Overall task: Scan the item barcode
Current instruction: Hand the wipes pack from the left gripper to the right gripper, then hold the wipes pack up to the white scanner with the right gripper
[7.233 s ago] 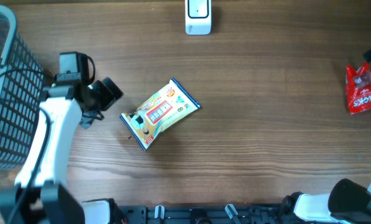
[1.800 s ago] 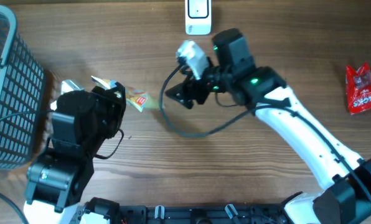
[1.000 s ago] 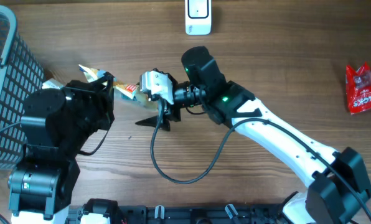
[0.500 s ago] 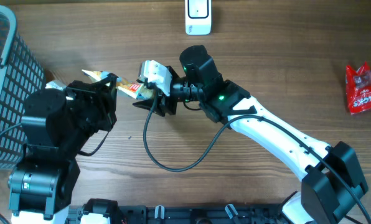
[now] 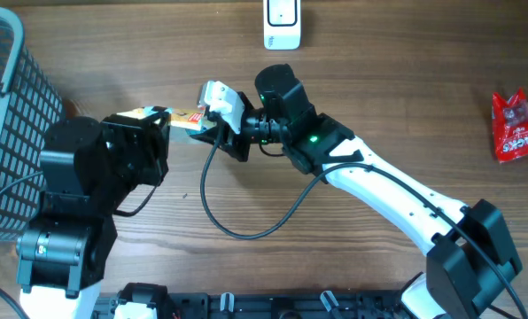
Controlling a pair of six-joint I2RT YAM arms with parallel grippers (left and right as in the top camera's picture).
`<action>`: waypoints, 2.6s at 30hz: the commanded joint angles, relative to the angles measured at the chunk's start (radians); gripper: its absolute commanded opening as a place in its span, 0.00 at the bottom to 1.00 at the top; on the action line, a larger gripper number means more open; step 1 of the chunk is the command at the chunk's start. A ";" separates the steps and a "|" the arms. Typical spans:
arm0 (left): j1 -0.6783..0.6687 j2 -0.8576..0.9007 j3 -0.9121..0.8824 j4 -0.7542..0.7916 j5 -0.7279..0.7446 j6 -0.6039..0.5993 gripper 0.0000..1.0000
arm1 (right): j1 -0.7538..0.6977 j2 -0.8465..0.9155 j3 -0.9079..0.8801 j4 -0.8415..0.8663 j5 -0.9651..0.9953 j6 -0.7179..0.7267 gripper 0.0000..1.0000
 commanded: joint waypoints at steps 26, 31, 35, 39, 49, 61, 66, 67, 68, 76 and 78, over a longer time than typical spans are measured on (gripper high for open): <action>0.005 0.207 0.027 -0.425 -0.605 0.237 1.00 | -0.497 0.000 -0.003 -0.115 -0.481 1.278 0.04; 0.005 0.295 0.027 -0.425 -0.594 0.237 1.00 | -0.501 0.000 -0.003 -0.048 -0.635 1.275 0.04; 0.005 0.342 0.027 -0.424 -0.594 0.237 1.00 | -0.501 0.000 -0.003 -0.014 -0.653 1.280 0.04; 0.005 0.351 0.027 -0.424 -0.594 0.237 1.00 | -0.501 0.000 -0.003 -0.014 -0.650 1.324 0.04; 0.005 0.351 0.027 -0.424 -0.594 0.237 1.00 | -0.501 0.000 -0.003 0.016 -0.585 1.403 0.05; 0.005 0.351 0.027 -0.424 -0.594 0.237 1.00 | -0.496 -0.005 0.002 0.086 -0.225 1.114 0.05; 0.005 0.351 0.027 -0.424 -0.594 0.236 1.00 | -0.378 -0.025 0.094 -0.222 0.558 0.599 0.05; 0.005 0.351 0.027 -0.424 -0.594 0.236 1.00 | -0.337 -0.025 0.098 -0.233 0.694 0.505 0.05; 0.005 0.351 0.027 -0.424 -0.594 0.237 1.00 | -0.278 -0.025 0.098 -0.233 0.887 0.385 0.05; 0.005 0.351 0.027 -0.424 -0.594 0.236 1.00 | -0.029 0.139 0.098 0.286 1.503 -0.457 0.04; 0.005 0.351 0.027 -0.424 -0.594 0.236 1.00 | -0.030 0.204 0.098 0.354 1.506 -0.570 0.05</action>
